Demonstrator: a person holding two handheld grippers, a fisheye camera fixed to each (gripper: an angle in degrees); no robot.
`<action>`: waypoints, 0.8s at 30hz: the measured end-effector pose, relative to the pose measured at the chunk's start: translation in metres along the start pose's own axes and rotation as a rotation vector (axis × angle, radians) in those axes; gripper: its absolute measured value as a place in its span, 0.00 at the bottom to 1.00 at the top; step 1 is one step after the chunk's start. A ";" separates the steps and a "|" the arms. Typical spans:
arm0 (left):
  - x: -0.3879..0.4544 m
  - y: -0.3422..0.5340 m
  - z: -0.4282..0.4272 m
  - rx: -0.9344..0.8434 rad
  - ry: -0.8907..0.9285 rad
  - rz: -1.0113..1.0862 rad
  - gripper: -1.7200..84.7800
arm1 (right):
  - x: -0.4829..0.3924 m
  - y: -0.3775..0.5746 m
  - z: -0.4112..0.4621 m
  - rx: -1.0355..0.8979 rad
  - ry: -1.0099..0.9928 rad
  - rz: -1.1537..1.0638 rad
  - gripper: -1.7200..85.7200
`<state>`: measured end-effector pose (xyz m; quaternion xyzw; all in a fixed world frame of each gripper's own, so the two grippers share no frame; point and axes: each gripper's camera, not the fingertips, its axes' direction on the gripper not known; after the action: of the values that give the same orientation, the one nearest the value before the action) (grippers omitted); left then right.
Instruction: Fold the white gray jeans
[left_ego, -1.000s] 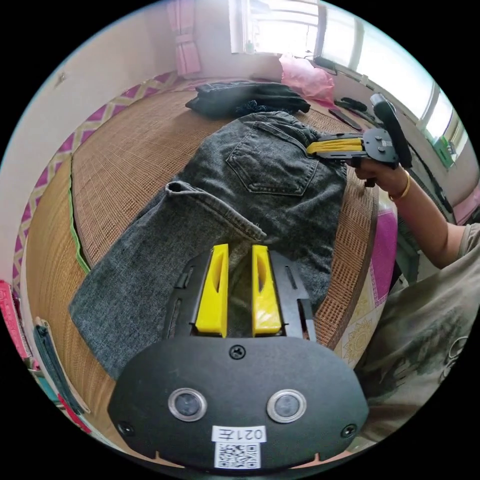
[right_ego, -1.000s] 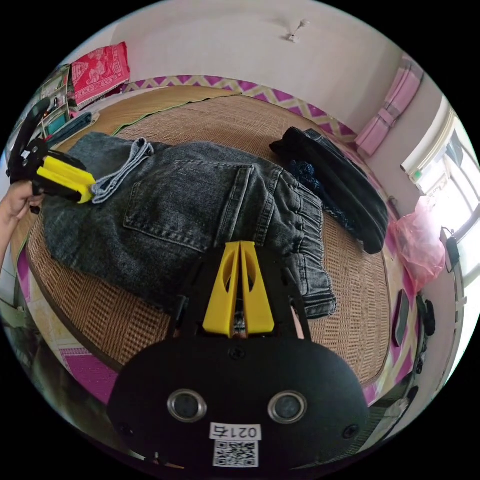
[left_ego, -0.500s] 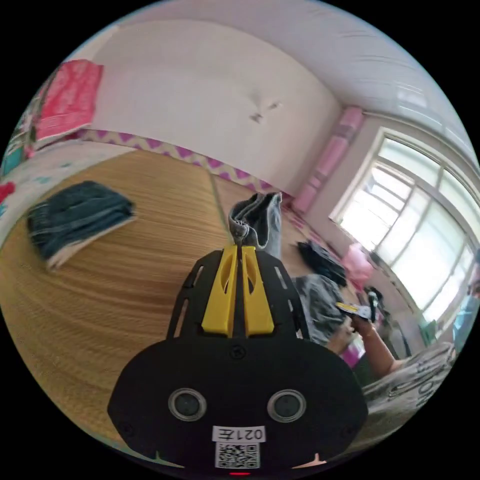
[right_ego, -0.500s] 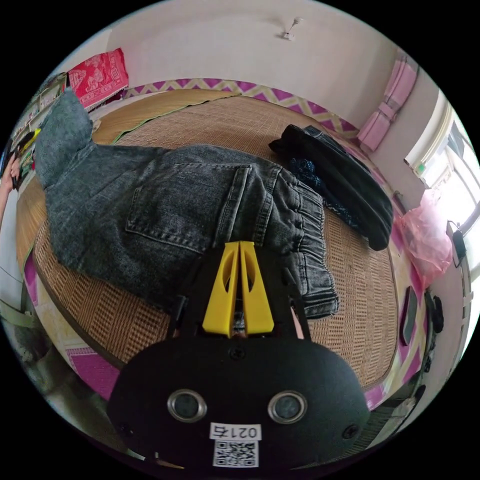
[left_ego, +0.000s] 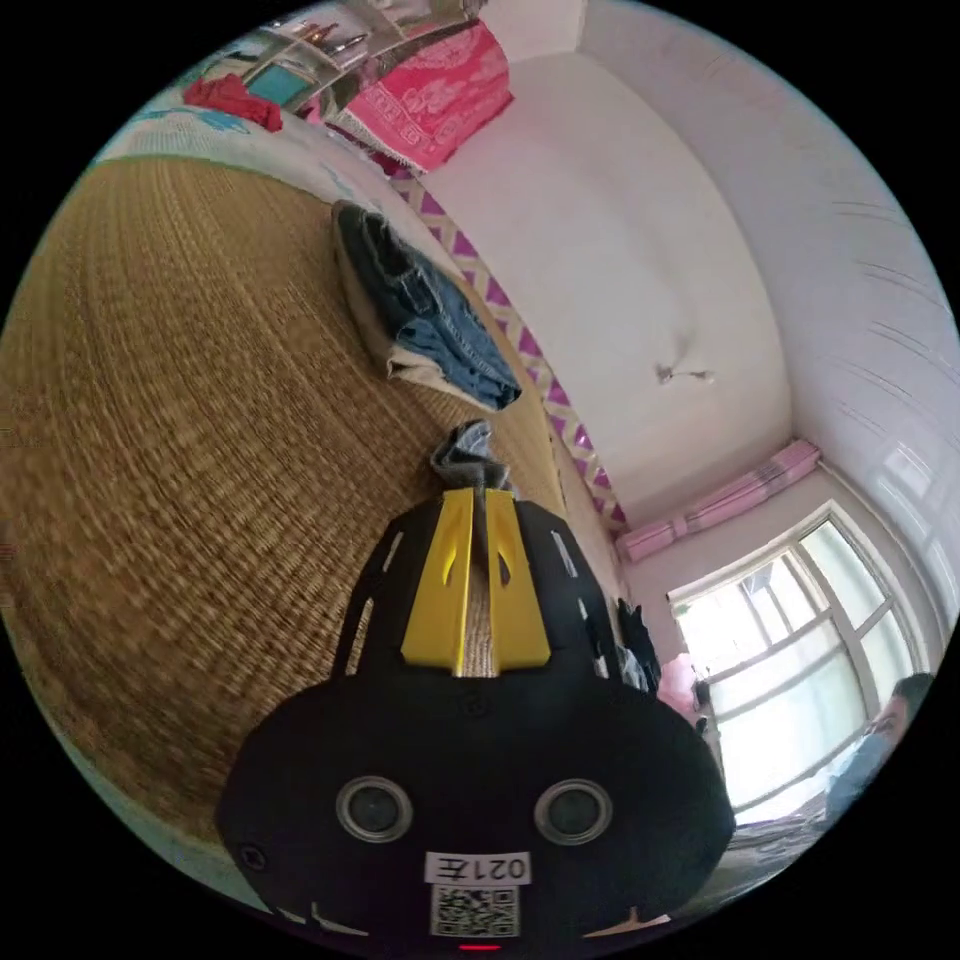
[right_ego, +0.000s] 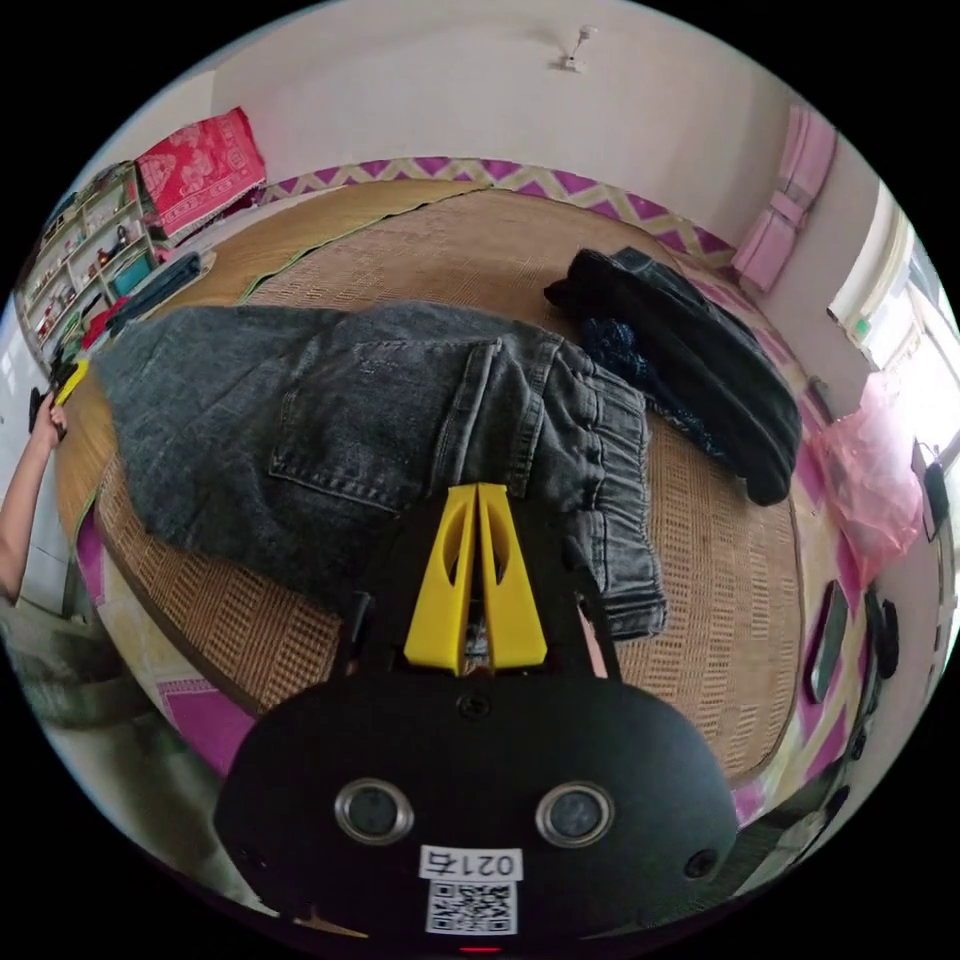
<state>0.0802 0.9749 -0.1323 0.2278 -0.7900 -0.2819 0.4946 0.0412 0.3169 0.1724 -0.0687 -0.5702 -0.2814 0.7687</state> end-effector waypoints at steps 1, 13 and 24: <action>0.026 -0.005 -0.006 0.024 -0.065 0.087 0.03 | 0.000 -0.011 -0.015 0.067 -0.019 -0.046 0.01; 0.284 0.013 0.284 -0.580 0.156 0.852 0.11 | -0.007 -0.199 0.068 -0.100 -0.053 -0.694 0.11; 0.395 0.071 0.463 -0.948 0.122 1.232 0.15 | 0.050 -0.251 0.111 -0.214 -0.309 -0.734 0.08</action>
<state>-0.5075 0.8769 0.0099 -0.4728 -0.5406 -0.2509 0.6491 -0.1703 0.1381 0.2016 0.0183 -0.6332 -0.5810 0.5110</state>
